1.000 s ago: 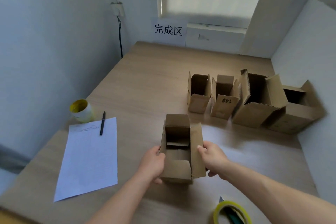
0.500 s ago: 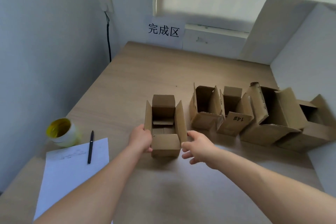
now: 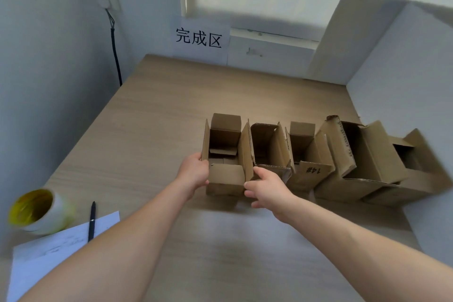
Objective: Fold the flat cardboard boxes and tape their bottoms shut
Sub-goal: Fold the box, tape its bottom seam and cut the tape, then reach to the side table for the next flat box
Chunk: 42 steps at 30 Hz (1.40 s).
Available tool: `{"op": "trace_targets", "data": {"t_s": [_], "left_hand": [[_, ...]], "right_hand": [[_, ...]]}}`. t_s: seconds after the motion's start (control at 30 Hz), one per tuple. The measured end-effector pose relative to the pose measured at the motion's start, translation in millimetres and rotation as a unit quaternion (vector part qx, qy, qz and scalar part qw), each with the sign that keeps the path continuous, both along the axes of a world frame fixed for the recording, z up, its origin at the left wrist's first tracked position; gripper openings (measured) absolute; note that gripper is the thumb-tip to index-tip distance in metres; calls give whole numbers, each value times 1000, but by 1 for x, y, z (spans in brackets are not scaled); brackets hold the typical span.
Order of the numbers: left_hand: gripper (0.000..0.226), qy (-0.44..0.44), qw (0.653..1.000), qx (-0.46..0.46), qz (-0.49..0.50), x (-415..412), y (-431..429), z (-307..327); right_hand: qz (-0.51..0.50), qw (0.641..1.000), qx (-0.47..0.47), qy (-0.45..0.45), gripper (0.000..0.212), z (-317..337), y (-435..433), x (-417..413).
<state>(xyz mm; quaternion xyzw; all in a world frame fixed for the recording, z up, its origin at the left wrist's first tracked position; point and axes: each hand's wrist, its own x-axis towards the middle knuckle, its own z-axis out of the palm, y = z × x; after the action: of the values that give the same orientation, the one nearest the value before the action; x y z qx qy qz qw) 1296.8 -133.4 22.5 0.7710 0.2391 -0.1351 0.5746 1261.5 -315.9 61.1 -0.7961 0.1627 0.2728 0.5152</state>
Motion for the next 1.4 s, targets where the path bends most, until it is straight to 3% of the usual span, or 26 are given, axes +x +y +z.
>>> {"op": "trace_targets", "data": {"t_s": [0.2, 0.47, 0.97, 1.23, 1.4], "left_hand": [[61, -17, 995, 96, -27, -3, 7, 3], [54, -79, 967, 226, -89, -54, 1, 59], [54, -182, 907, 372, -75, -279, -49, 245], [56, -248, 868, 424, -74, -350, -66, 346], [57, -275, 846, 450, -74, -397, -51, 400]], "right_hand": [[18, 1000, -19, -4, 70, 7, -14, 0], [25, 995, -24, -93, 59, 57, -34, -25], [52, 952, 17, -302, 49, 223, -80, -178], [-17, 918, 60, -392, 43, 314, -79, -239], [-32, 906, 2, -422, 34, 348, -55, -274]]}}
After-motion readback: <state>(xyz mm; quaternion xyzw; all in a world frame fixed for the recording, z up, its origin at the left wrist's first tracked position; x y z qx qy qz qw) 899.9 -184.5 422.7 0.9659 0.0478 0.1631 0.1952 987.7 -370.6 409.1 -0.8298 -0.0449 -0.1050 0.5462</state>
